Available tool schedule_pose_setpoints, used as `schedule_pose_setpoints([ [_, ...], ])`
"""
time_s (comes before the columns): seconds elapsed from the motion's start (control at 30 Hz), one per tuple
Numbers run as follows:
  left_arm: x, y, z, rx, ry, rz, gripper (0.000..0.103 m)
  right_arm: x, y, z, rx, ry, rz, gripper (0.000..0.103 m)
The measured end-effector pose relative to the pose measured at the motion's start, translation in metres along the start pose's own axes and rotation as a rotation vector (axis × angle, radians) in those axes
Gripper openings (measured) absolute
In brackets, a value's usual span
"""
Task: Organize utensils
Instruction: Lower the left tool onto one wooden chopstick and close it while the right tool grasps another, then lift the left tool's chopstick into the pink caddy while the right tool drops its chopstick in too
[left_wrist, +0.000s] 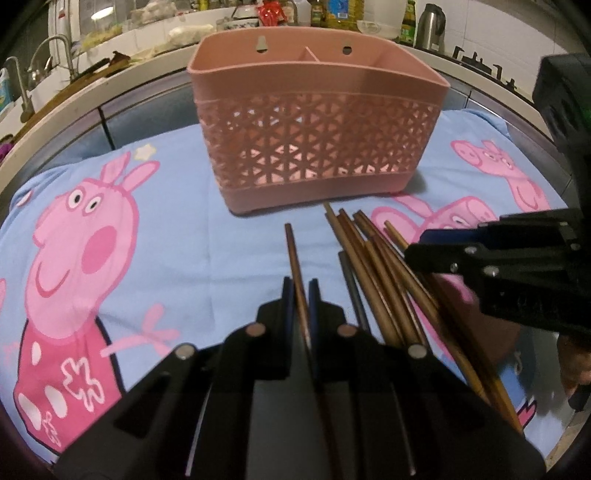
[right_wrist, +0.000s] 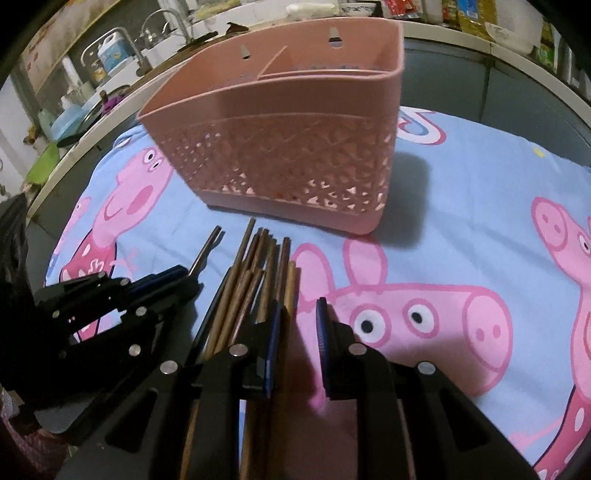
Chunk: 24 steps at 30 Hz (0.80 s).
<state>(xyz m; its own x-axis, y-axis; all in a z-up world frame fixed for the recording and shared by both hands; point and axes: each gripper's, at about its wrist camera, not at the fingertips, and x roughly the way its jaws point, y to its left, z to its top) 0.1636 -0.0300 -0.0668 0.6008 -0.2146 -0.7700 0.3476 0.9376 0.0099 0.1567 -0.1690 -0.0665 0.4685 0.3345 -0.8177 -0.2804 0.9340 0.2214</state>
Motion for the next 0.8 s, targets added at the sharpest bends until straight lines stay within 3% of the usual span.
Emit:
schedule_pose_setpoints([
  [0.17, 0.005, 0.001, 0.006, -0.01, -0.005, -0.019, 0.007, 0.007, 0.003, 0.005, -0.01, 0.002, 0.025, 0.0],
  [0.33, -0.003, 0.009, 0.006, -0.056, 0.002, -0.084, 0.005, -0.001, 0.004, 0.004, -0.025, -0.021, 0.015, 0.0],
  [0.57, -0.064, 0.014, 0.009, -0.078, -0.11, -0.166, 0.005, -0.072, 0.024, -0.016, -0.083, -0.251, 0.085, 0.0],
  [0.8, -0.154, 0.02, 0.037, -0.11, -0.317, -0.222, 0.005, -0.151, 0.03, -0.016, -0.093, -0.546, 0.144, 0.0],
])
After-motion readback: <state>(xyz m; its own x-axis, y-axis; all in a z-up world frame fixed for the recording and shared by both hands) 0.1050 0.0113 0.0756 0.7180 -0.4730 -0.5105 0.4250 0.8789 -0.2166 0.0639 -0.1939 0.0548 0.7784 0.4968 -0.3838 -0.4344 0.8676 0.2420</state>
